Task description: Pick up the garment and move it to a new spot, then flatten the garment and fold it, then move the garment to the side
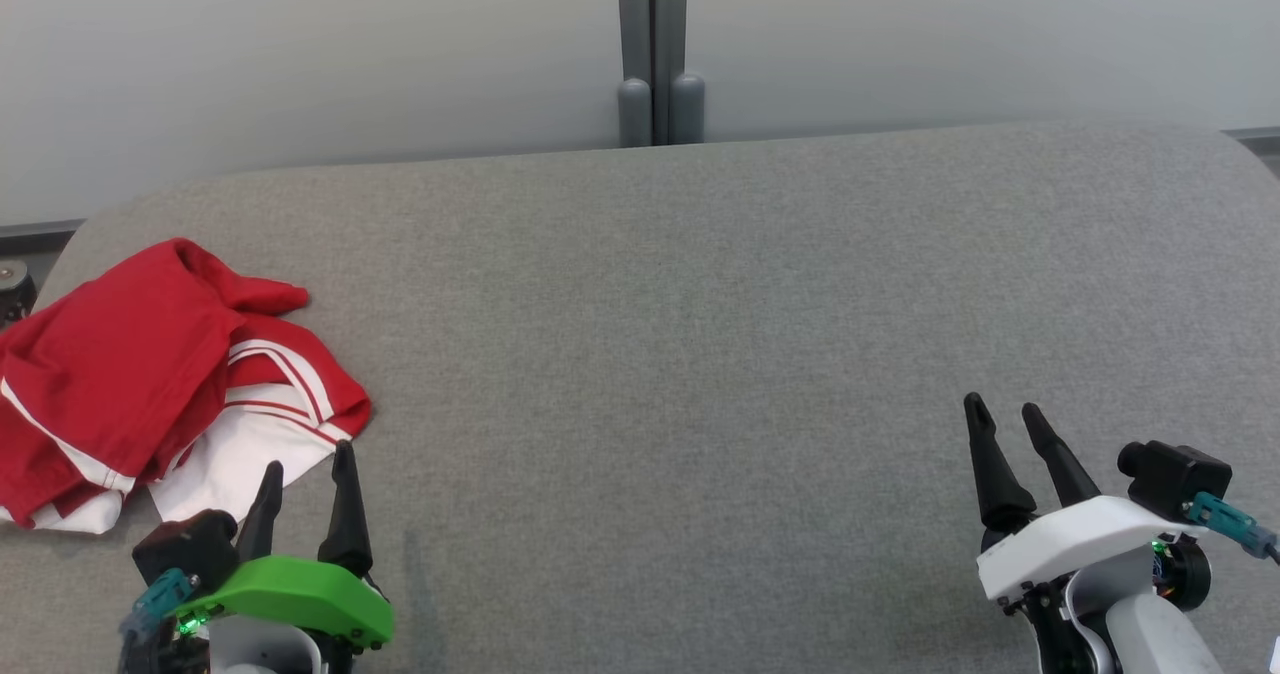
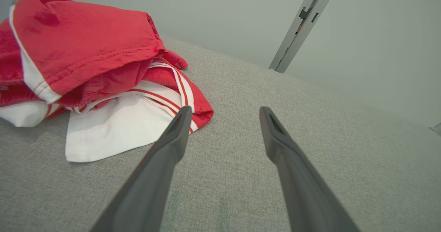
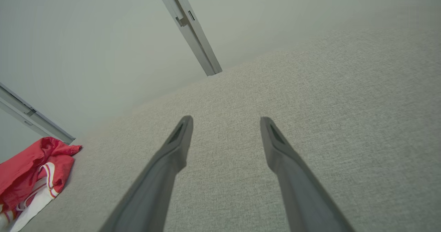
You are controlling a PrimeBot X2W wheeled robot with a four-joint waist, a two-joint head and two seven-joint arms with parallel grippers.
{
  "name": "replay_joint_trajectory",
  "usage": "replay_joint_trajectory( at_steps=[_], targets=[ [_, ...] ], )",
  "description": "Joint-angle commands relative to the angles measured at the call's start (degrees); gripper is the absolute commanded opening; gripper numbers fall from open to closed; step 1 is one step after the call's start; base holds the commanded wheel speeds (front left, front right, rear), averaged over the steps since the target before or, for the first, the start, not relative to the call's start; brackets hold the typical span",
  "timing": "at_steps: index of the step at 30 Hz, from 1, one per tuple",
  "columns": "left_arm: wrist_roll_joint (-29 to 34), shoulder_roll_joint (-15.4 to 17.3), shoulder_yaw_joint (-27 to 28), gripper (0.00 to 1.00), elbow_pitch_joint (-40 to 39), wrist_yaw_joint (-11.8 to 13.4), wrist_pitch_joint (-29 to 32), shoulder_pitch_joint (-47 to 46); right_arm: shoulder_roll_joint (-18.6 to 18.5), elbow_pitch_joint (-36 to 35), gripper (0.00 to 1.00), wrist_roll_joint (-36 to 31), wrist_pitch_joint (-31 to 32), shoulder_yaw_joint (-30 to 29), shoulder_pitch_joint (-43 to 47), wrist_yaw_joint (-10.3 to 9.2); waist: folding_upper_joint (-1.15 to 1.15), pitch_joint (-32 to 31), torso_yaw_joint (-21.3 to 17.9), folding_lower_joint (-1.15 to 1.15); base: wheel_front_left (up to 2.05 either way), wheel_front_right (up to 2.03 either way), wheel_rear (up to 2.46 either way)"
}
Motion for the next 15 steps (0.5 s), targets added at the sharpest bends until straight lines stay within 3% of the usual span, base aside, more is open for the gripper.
replay_joint_trajectory(
  at_steps=[1, 15],
  targets=[
    [1.9, 0.8, -0.3, 1.00, -0.5, 0.1, -0.5, -0.3, -0.4, -0.3, 1.00, -1.7, -0.6, 0.0, -0.8, 0.03, 0.00, 0.0, 0.0, 0.00, 0.00, 0.00, 0.00],
    [9.6, 1.4, -1.6, 1.00, -0.1, 0.9, -2.5, -0.2, -0.2, 0.6, 1.00, -10.2, -2.6, -0.3, -0.6, 0.03, 0.00, 0.0, 0.2, 0.00, 0.00, 0.00, 0.00]
  ],
)
